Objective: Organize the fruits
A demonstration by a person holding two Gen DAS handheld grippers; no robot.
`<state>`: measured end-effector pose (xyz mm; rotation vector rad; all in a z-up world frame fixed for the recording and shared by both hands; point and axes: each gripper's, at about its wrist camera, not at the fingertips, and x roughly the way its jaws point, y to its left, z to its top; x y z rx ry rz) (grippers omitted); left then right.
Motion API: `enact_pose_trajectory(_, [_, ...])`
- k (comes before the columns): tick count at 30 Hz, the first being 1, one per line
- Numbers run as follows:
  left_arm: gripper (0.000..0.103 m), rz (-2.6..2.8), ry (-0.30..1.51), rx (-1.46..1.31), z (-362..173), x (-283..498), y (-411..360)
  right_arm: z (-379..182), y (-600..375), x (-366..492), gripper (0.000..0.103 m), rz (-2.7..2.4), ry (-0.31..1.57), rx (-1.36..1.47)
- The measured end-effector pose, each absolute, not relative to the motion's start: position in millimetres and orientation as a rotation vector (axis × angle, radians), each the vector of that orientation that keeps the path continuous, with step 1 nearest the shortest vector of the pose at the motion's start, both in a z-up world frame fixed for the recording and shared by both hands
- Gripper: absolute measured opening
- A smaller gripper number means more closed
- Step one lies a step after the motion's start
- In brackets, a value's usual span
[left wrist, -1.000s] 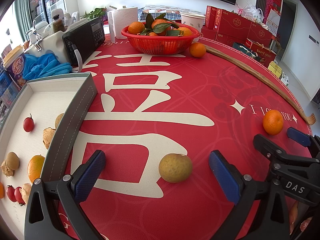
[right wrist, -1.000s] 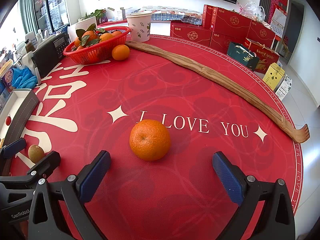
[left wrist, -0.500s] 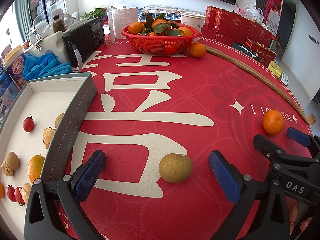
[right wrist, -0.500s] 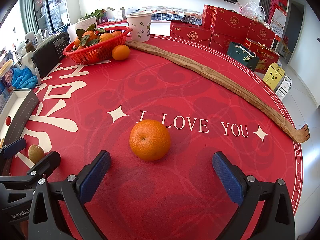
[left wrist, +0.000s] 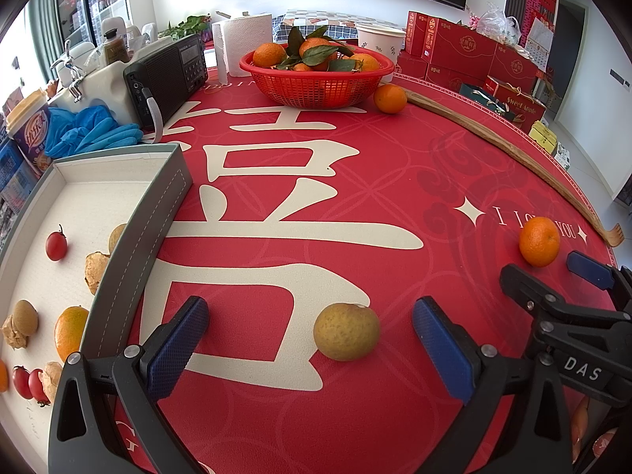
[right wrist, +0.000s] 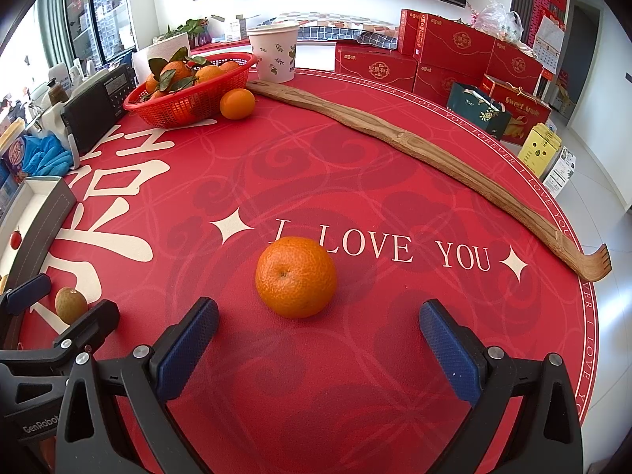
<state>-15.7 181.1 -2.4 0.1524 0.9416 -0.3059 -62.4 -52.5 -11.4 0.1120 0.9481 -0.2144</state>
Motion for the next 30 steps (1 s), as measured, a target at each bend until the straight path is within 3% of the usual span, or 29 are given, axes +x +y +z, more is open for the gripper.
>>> enact_pose_trajectory(30, [0.103, -0.28, 0.944, 0.141, -2.3, -14.0, 179.3, -12.5, -52.3, -51.6, 0.102, -0.193, 0.953, 0.101])
